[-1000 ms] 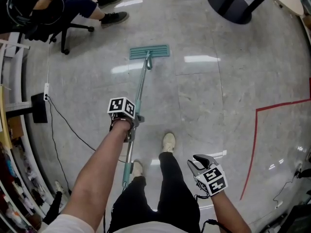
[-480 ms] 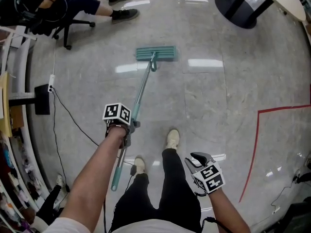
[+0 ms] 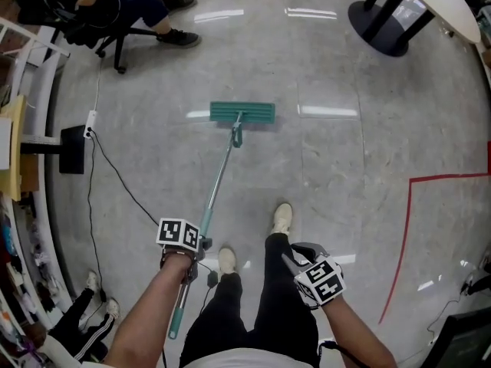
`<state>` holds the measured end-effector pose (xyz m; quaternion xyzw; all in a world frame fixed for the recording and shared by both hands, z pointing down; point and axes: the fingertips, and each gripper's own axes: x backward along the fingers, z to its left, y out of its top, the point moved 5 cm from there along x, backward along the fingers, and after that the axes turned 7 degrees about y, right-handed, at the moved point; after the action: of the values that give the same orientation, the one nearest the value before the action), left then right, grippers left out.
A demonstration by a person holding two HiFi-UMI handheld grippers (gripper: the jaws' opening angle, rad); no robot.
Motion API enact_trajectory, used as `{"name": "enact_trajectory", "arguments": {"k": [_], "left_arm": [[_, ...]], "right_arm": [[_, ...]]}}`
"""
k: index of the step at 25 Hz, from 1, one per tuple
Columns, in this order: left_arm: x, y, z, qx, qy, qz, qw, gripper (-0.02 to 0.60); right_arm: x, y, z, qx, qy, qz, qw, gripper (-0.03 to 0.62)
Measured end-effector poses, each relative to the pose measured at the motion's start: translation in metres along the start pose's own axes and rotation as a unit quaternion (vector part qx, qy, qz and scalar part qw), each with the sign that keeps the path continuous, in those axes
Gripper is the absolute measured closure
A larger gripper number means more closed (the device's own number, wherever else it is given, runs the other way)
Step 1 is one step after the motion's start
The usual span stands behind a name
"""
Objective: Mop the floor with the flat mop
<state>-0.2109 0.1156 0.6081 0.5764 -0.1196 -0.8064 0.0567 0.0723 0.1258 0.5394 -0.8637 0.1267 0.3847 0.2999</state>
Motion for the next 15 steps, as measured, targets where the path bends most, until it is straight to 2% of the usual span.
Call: {"name": "enact_trajectory", "arguments": {"k": [4,7,11,15], "left_arm": [[-0.012,-0.055,0.023,0.008,0.009,0.015,0.9998,0.508],[-0.025,-0.080,0.033,0.019,0.008,0.030,0.9993,0.508],[-0.047,-0.093,0.036,0.028,0.007,0.046,0.9985,0.508],[-0.071,-0.088,0.031,0.021,0.011,0.036,0.9991,0.508]], "right_arm": [[-0.012,-0.004,0.018,0.010,0.009,0.009,1.000,0.482],[-0.020,-0.007,0.027,0.015,0.019,0.019,1.000,0.482],[-0.024,-0.006,0.032,0.024,0.028,0.033,0.999,0.482],[-0.017,-0.003,0.021,0.030,0.026,0.041,0.998,0.482]]}}
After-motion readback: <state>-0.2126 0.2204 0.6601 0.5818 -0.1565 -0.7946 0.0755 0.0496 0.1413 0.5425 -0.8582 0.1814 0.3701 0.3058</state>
